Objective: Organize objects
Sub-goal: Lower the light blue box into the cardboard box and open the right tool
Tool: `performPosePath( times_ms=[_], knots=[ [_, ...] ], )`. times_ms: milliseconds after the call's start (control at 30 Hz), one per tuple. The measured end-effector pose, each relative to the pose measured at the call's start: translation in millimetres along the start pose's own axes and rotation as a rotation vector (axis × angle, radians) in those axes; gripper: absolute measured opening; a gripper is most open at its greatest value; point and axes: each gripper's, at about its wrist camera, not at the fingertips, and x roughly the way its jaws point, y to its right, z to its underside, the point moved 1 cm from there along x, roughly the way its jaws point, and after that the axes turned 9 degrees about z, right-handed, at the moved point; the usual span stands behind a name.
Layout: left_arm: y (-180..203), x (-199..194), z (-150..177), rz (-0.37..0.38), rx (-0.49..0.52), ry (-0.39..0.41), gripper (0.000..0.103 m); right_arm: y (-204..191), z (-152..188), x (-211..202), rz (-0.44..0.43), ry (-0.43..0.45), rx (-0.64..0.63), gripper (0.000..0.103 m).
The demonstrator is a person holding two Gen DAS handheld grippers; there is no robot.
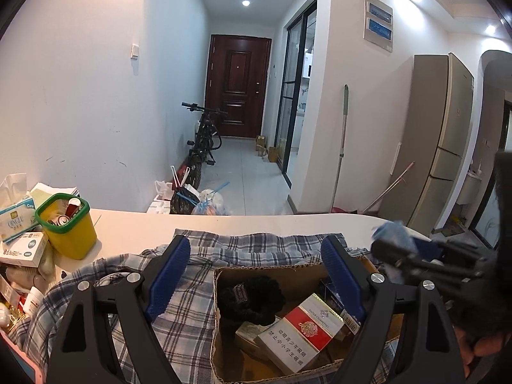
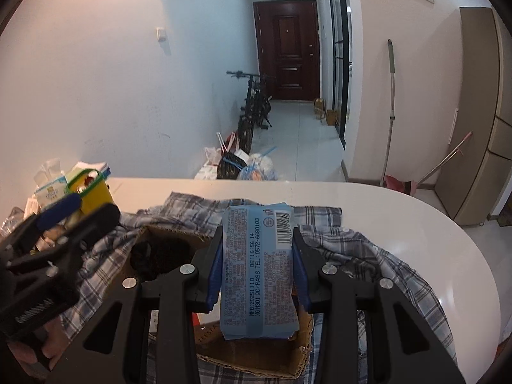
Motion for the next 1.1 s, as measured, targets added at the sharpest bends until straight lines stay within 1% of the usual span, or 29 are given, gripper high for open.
performPosePath(
  times_ms=[67, 133, 167, 200, 233, 267, 367, 600, 800, 900, 967, 1033, 1100],
  knots=[
    [-2.2, -0.7, -0.6, 0.004, -0.011, 0.001, 0.087, -2.8, 2.8, 4.9, 0.016, -0.017, -0.016, 0.038],
    [-2.8, -1.1, -1.0, 0.019, -0.025, -0.006, 0.088, -4.1, 5.4, 7.6, 0.031, -0.028, -0.022, 0.045],
    [-3.9, -1.9, -1.7, 0.026, -0.035, -0.006, 0.088, -3.7, 6.4, 7.6, 0.032, -0.029, -0.022, 0.052],
    [-4.5, -3.6, -2.3, 0.027, -0.039, 0.000, 0.088, -3.3, 6.7, 7.3, 0.030, -0.028, -0.023, 0.062],
    [-4.0, -4.7, -3.1, 0.024, -0.038, 0.007, 0.088, -2.4, 6.3, 5.9, 0.029, -0.022, -0.019, 0.066],
    [-3.7, -6.0, -3.6, 0.020, -0.034, 0.013, 0.088, 1.1, 5.5, 3.6, 0.031, -0.014, -0.014, 0.067],
    [-2.0, -10.5, -5.0, 0.009, -0.020, 0.028, 0.088, 6.7, 2.2, -1.3, 0.045, 0.005, 0.001, 0.067],
    [4.1, -19.5, -9.4, 0.014, -0.002, 0.044, 0.088, 19.6, -7.6, -12.8, 0.043, 0.035, 0.044, 0.067],
    [16.3, -38.6, -16.2, 0.003, 0.056, 0.094, 0.088, 29.9, -16.9, -31.0, 0.033, 0.085, 0.083, 0.067],
    [23.4, -46.3, -19.3, 0.002, 0.098, 0.109, 0.088, 34.2, -21.5, -42.0, 0.022, 0.115, 0.090, 0.067],
    [30.1, -53.6, -20.4, -0.012, 0.131, 0.132, 0.088, 36.4, -23.5, -51.2, 0.026, 0.144, 0.099, 0.067],
    [34.9, -60.2, -21.3, -0.029, 0.150, 0.155, 0.088, 37.2, -25.7, -61.7, 0.032, 0.178, 0.100, 0.067],
    [38.3, -68.9, -23.4, -0.028, 0.154, 0.178, 0.088, 38.8, -27.3, -73.2, 0.035, 0.212, 0.100, 0.067]
  ],
)
